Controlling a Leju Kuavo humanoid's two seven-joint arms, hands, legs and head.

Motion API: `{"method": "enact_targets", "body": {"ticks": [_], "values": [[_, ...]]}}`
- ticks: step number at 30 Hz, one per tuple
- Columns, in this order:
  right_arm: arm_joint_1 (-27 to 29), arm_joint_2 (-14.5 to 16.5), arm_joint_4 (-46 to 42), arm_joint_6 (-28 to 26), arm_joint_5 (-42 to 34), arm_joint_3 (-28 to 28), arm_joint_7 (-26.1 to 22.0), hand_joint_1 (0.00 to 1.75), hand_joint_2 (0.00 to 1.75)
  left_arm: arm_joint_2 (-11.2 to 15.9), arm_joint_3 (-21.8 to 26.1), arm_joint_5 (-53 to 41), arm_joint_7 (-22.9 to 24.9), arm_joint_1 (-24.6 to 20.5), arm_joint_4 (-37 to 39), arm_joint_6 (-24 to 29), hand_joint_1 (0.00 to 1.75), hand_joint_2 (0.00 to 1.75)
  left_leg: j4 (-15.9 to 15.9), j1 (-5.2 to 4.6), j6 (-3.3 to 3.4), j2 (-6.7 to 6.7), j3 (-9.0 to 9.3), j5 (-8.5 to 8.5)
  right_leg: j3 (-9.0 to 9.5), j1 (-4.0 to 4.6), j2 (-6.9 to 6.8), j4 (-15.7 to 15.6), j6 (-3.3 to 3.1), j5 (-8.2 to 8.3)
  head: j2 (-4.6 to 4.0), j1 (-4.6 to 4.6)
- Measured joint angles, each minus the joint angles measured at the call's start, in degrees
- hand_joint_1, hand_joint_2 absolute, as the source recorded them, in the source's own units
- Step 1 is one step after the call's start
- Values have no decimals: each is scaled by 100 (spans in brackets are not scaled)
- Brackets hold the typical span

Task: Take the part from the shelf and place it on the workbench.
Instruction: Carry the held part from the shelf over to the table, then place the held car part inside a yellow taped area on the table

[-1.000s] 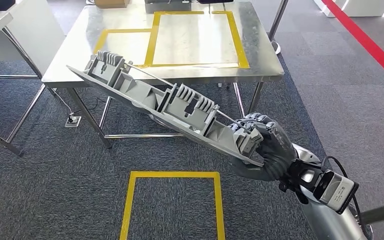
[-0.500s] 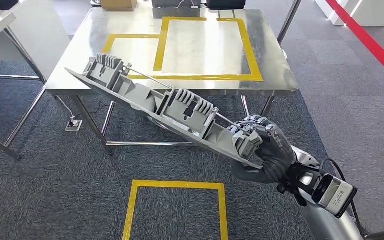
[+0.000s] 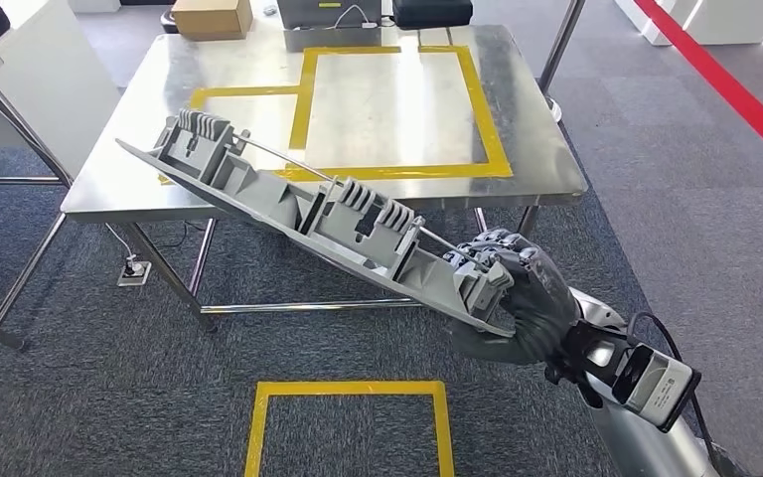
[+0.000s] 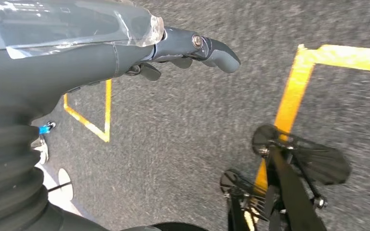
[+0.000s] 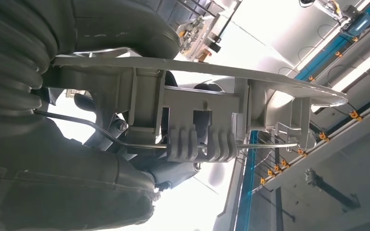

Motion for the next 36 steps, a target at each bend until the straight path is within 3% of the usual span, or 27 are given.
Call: {"method": "enact_targets", "body": {"ticks": [3,5,7,9,10,11,12,14,15,16,19,21,24,26,27,30,31,32,34,36], "values": [[28,15,-45,-17,60,-6,-44,175,175,2,0,-10,-1,7,-2,3,0,175,-81,-20,160,3,88,-35,84,6,4,10,125,-39,0,-9],[52,14,-63,-35,107,-9,-86,175,175,2,0,-11,-3,8,-2,5,0,175,-105,-2,252,-10,213,-71,1,0,-8,273,163,-53,1,8],[70,15,-73,-50,148,-12,-129,175,175,5,0,-11,-5,3,-2,7,0,175,-116,1,303,-19,322,-152,-414,-1,-17,954,187,-191,2,29],[106,16,-77,-56,162,-15,-159,175,175,6,0,-14,-5,4,-2,9,0,175,-116,-12,321,-23,422,-261,-947,5,-18,1599,202,-481,2,36],[131,16,-76,-58,159,-18,-167,175,175,6,0,-16,-4,7,-2,9,0,175,-116,-20,323,-23,490,-323,-1123,12,-18,1703,196,-580,2,37],[155,15,-76,-58,153,-24,-176,175,175,5,0,-19,-4,9,-2,9,0,175,-116,-28,323,-23,575,-390,-1208,22,-19,1615,173,-566,2,40],[178,13,-76,-58,145,-32,-187,175,175,5,0,-22,-4,9,-2,9,0,175,-116,-36,318,-18,671,-465,-1212,37,-25,1353,132,-402,2,44],[218,11,-77,-58,126,-50,-218,175,175,0,0,-28,-4,13,0,9,0,175,-119,-53,290,5,844,-626,-1129,92,-89,658,21,226,2,43],[238,14,-80,-56,119,-58,-232,175,175,-2,0,-32,-5,13,1,9,0,175,-121,-63,260,23,915,-707,-1081,121,-121,433,-12,464,2,41],[257,19,-93,-52,117,-70,-244,175,175,-3,0,-36,-5,13,1,9,0,175,-131,-69,223,44,982,-771,-1044,146,-139,320,-33,601,2,36],[289,29,-170,-39,138,-128,-263,175,175,0,1,-61,-4,-2,-3,8,0,175,24,-75,124,80,1087,-765,-868,133,-60,270,-93,525,2,31],[309,31,-209,-37,162,-152,-284,175,175,-2,-1,-79,-4,-23,-3,1,0,175,499,-71,79,45,822,-751,-703,96,-11,216,-148,449,2,11],[377,37,-240,-37,178,-171,-334,175,175,2,-2,-86,-4,-17,-2,-7,0,175,1385,-56,22,3,50,-1099,-519,83,66,192,-181,283,2,-7],[447,37,-246,-39,209,-185,-354,175,175,5,-2,-87,-4,3,-2,-7,0,175,1434,-53,10,1,-283,-1230,-361,80,121,192,-176,144,2,-7],[477,36,-246,-40,231,-190,-362,175,175,8,-2,-88,-4,7,-2,-6,0,175,1223,-53,16,0,-332,-1113,-265,79,141,191,-169,67,2,-9],[534,34,-246,-42,271,-201,-404,175,175,22,-2,-90,-4,18,-2,-3,0,175,324,-79,90,-23,-283,-196,-35,88,179,182,-116,-157,2,-9],[548,33,-251,-42,274,-205,-418,175,175,25,-2,-91,-4,22,-3,-2,0,175,169,-96,129,-30,-257,14,-2,91,194,155,-84,-207,2,-11],[560,33,-258,-43,275,-210,-426,175,175,30,-1,-91,-3,26,-3,0,0,175,106,-109,168,-33,-233,92,42,95,206,144,-45,-221,2,-14],[577,28,-275,-43,280,-228,-430,175,175,31,-1,-92,-2,27,-4,2,0,175,37,-95,238,-34,-107,48,54,97,200,189,26,-182,2,-16],[576,21,-288,-43,280,-244,-429,175,175,32,-1,-93,-3,25,-4,1,0,175,-33,-61,297,-42,39,-18,-165,96,123,623,85,-100,2,7]]}}
